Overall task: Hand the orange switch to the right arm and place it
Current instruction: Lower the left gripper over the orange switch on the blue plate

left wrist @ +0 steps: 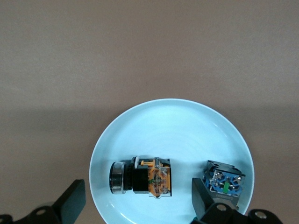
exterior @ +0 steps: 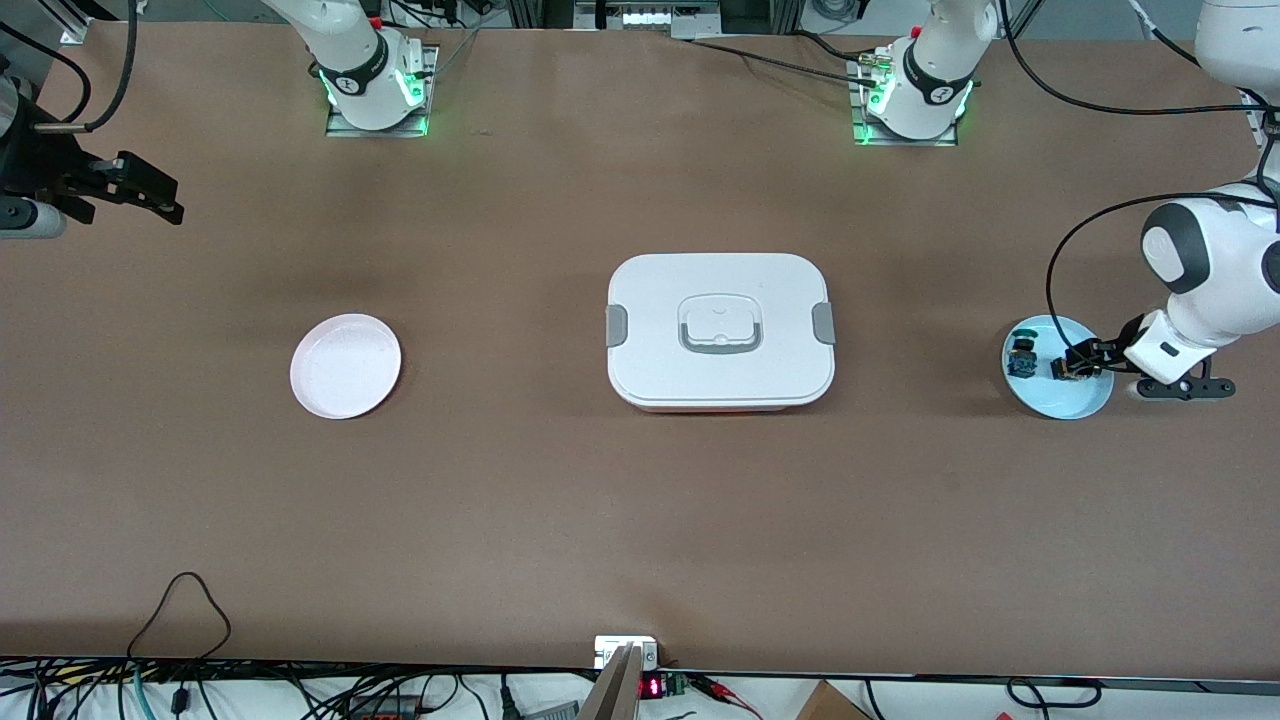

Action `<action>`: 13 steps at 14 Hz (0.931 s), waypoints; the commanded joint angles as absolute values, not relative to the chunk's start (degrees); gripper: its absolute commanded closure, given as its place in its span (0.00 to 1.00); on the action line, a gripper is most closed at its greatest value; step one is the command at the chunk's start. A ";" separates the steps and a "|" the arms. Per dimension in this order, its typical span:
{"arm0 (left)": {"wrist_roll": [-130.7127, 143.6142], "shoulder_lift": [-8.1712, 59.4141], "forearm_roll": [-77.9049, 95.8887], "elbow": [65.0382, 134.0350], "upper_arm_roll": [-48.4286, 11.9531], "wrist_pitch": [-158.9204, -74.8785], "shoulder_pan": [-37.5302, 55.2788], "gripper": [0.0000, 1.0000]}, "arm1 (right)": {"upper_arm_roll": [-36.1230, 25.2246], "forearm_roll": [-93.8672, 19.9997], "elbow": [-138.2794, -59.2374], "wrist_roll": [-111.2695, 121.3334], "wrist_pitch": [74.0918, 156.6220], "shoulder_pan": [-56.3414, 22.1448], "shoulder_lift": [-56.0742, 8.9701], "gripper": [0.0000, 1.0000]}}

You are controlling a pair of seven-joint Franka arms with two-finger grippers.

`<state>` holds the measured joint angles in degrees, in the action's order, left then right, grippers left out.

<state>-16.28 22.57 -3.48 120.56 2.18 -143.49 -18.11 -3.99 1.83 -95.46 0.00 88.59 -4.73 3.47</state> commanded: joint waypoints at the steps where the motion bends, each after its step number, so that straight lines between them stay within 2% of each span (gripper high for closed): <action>1: -17.84 23.99 -4.48 121.38 1.76 -145.11 -19.51 0.00 | -4.04 1.49 -94.75 0.53 87.63 -4.75 3.69 0.00; 5: -19.78 26.10 -4.39 122.51 1.76 -149.75 -20.47 0.00 | -4.04 1.49 -94.75 0.53 87.63 -4.75 3.69 0.00; 13: -19.42 27.51 -4.31 122.87 1.67 -151.25 -20.48 0.01 | -3.96 1.67 -94.75 0.53 87.71 -4.83 3.69 0.00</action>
